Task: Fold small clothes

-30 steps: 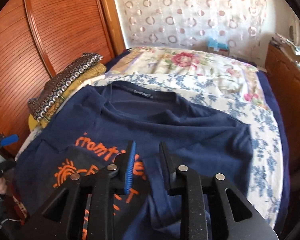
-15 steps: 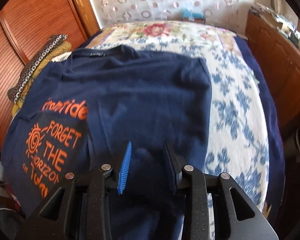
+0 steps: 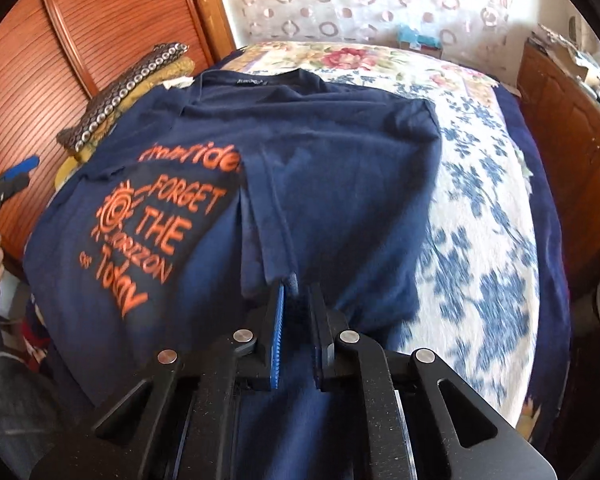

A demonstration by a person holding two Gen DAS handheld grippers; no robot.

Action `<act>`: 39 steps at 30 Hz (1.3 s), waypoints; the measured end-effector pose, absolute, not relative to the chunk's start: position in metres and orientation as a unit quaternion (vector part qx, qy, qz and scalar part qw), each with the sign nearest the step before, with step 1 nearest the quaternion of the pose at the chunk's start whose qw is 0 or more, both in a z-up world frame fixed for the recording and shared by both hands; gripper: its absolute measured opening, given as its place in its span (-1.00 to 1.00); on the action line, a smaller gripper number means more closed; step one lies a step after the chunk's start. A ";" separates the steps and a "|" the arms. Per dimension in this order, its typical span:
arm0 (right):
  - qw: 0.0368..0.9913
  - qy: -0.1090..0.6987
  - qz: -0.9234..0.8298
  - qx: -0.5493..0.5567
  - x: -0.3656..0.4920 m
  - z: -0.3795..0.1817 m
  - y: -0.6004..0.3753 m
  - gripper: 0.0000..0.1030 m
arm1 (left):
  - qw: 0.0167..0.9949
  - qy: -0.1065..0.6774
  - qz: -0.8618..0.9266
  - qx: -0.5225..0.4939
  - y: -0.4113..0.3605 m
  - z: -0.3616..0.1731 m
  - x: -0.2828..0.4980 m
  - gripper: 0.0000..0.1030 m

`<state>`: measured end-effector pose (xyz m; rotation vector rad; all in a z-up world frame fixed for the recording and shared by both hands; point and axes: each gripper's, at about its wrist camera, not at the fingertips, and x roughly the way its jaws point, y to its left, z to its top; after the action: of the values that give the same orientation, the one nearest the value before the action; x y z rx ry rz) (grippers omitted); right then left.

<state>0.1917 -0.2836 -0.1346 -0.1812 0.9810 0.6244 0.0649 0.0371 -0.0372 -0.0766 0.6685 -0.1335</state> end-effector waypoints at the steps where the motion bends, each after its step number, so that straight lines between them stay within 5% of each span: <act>1: 0.833 0.462 0.292 -0.087 0.189 -0.134 -0.286 -0.77 | 0.942 0.328 -0.064 -0.038 0.038 -0.037 0.065 0.50; 10: 0.868 0.415 0.263 -0.077 0.193 -0.113 -0.298 -0.08 | 0.947 0.315 -0.047 -0.032 0.057 -0.034 0.081 0.50; 18: 0.887 0.403 0.212 -0.077 0.249 -0.116 -0.296 0.00 | 0.940 0.336 -0.046 -0.025 0.089 -0.028 0.146 0.48; 26: 0.885 0.424 0.179 -0.073 0.314 -0.141 -0.293 0.00 | 0.920 0.390 -0.038 0.000 0.093 -0.035 0.223 -0.10; 39: 0.885 0.415 0.188 -0.096 0.349 -0.151 -0.279 0.03 | 0.868 0.491 -0.015 0.072 0.078 -0.079 0.314 -0.24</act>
<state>0.3492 -0.2787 -0.1509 -0.2003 0.8628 0.3901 0.3138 0.0776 -0.0792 0.1505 1.0282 -0.0309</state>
